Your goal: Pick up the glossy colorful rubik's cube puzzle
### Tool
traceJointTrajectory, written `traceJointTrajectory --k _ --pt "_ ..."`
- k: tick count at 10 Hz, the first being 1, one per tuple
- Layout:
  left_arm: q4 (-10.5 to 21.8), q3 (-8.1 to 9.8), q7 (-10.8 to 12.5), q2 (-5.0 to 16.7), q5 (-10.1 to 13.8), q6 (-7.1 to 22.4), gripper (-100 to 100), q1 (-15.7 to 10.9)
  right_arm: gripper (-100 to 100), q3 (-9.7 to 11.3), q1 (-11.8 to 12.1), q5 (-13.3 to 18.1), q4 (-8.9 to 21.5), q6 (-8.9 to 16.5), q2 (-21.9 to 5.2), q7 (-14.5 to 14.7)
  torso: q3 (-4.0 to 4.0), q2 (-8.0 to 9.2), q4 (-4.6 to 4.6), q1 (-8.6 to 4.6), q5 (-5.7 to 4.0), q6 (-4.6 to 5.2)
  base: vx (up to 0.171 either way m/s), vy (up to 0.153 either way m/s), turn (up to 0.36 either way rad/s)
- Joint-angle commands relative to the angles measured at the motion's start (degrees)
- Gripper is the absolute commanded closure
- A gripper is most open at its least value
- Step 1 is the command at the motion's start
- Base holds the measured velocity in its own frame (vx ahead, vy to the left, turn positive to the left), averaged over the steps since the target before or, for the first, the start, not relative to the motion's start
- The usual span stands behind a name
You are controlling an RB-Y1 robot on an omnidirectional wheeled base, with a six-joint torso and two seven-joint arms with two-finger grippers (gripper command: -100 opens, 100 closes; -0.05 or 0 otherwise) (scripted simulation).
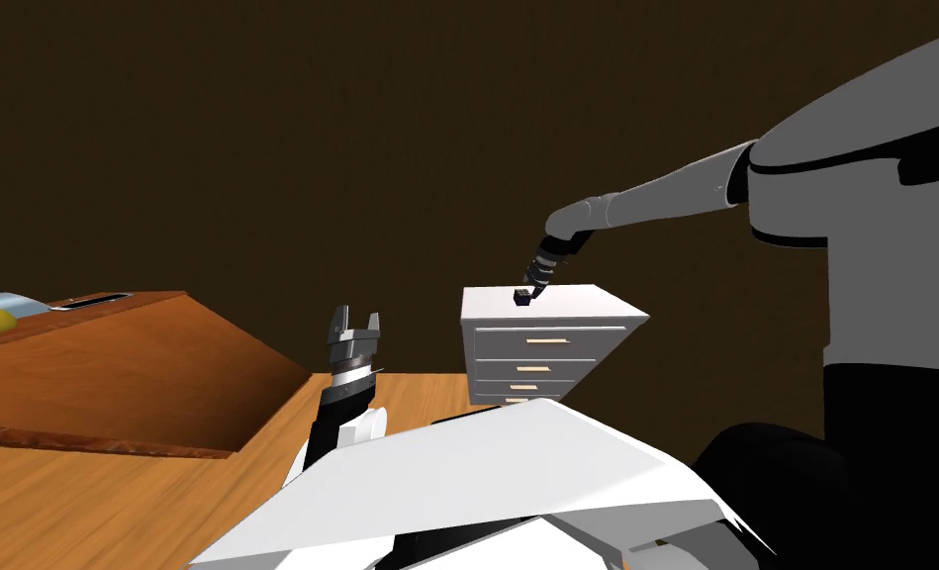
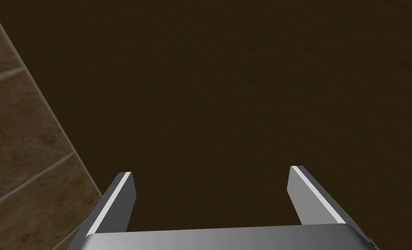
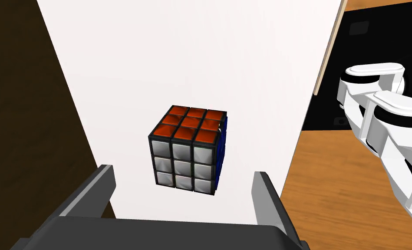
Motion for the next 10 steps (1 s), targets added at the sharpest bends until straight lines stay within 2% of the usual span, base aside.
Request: traceJointTrajectory --k 1,3,4,5,6,8,9,10 --pt "0.00 0.00 0.00 0.00 0.00 0.00 0 0.00 -100 -0.46 1.92 0.14 1.02 -0.21 -2.20 0.04 0.00 0.00 0.00 0.00 0.00 0.00 0.034 0.074 -0.051" --pt "0.00 0.00 0.00 0.00 0.00 0.00 0 0.00 -100 -0.64 4.37 0.17 1.68 -0.36 -4.25 0.09 0.01 0.02 0.00 -0.02 0.00 0.00 0.040 0.057 -0.036" --pt "0.00 0.00 0.00 0.00 0.00 0.00 0 0.00 -100 -0.63 3.76 0.14 1.49 -0.11 -3.65 0.11 -0.02 -0.03 -0.01 -0.06 -0.01 0.00 0.024 0.024 -0.006" --pt "0.00 0.00 0.00 0.00 0.00 0.00 0 0.00 0 -0.65 3.91 0.13 1.53 -0.11 -3.78 0.11 0.02 0.04 0.01 -0.16 -0.03 0.01 0.000 0.000 0.000" --pt "0.00 0.00 0.00 0.01 0.00 0.00 0 -0.01 -100 -0.54 5.36 0.28 1.21 1.62 -3.70 0.38 0.07 0.12 0.03 -0.25 -0.06 0.02 0.001 0.014 0.028" --pt "0.00 0.00 0.00 0.00 0.00 0.00 0 -0.01 -100 -0.44 6.83 0.43 0.89 3.35 -3.63 0.65 0.09 0.16 0.04 -0.24 -0.06 0.02 -0.001 0.020 0.027" --pt "0.00 0.00 0.00 0.00 0.00 0.00 0 -0.01 -100 -0.52 6.55 0.32 1.27 2.63 -3.66 0.74 0.10 0.16 0.04 -0.24 -0.06 0.02 0.000 0.008 0.002" --pt "0.00 0.00 0.00 0.01 0.00 0.00 0 -0.01 100 -0.52 6.64 0.31 1.28 2.81 -3.67 0.79 0.11 0.17 0.05 -0.26 -0.06 0.02 0.000 0.000 0.000"
